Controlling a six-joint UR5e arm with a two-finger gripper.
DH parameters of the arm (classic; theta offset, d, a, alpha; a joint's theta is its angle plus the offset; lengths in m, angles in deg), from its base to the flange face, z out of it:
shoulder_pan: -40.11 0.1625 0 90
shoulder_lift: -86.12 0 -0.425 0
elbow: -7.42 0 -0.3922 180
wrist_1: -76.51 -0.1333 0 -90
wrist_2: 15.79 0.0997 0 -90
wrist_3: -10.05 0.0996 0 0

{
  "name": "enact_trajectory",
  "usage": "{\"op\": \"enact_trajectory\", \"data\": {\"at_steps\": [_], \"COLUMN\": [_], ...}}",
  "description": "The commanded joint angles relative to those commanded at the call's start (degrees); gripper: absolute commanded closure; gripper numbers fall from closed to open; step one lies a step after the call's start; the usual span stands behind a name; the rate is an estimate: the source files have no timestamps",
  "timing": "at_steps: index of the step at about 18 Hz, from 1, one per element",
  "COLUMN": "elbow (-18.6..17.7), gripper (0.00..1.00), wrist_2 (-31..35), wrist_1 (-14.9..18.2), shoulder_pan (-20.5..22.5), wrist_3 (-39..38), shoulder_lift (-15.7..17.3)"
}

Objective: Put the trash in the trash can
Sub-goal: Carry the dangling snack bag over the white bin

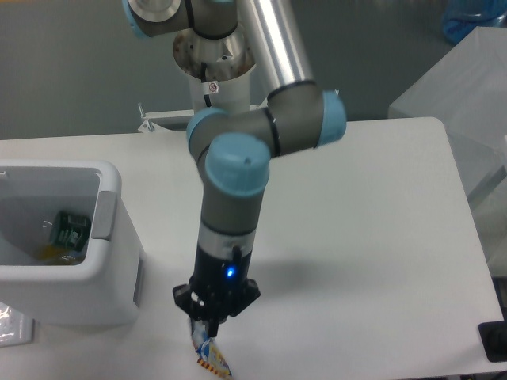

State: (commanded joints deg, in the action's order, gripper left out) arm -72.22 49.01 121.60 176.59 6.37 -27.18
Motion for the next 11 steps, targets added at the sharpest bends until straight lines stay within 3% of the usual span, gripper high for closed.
{"op": "enact_trajectory", "data": {"at_steps": [6, 11], "elbow": [3.17, 3.35], "gripper": [1.00, 1.00], "wrist_2": [-11.52, -16.27], "wrist_1": [0.09, 0.09], "shoulder_pan": [5.46, 6.43], "wrist_3": [-7.21, -9.41], "shoulder_lift": [4.84, 9.31]}}
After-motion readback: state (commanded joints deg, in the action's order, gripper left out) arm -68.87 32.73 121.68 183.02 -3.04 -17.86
